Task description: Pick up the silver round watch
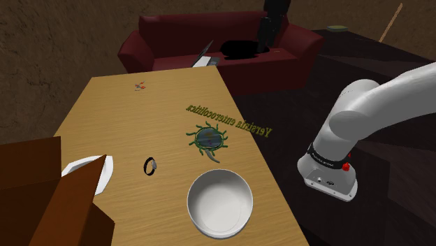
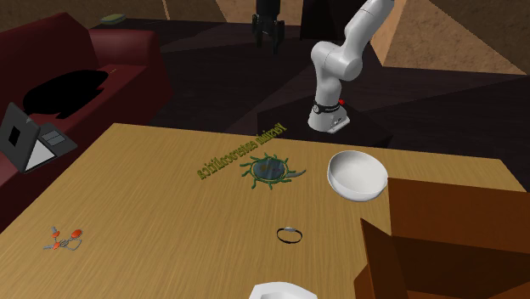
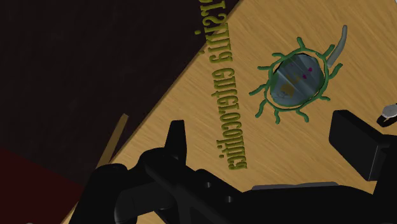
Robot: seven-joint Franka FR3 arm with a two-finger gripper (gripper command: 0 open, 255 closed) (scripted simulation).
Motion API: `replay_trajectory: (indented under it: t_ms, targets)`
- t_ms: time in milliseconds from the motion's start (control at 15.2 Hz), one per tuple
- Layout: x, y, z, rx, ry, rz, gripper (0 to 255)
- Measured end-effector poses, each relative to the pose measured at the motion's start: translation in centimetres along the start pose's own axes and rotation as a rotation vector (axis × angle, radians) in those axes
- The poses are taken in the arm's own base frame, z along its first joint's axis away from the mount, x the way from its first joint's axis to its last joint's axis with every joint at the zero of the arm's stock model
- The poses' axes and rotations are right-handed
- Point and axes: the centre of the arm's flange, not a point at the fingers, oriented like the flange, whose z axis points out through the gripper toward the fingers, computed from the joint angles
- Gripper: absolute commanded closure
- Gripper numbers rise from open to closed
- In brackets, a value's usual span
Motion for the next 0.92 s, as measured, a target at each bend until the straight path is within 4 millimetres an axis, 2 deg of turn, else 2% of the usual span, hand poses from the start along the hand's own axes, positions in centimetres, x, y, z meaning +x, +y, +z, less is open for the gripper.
replay_trajectory:
  t_ms: [198, 594, 924]
  targets:
    - [0.5, -1.1, 1.0, -0.001, -0.002, 0.007, 0]
    - [3.0, -6.6, 5.5, -0.003, -0.010, 0.042, 0]
    - [5.2, -11.9, 9.2, -0.005, -0.016, 0.072, 0]
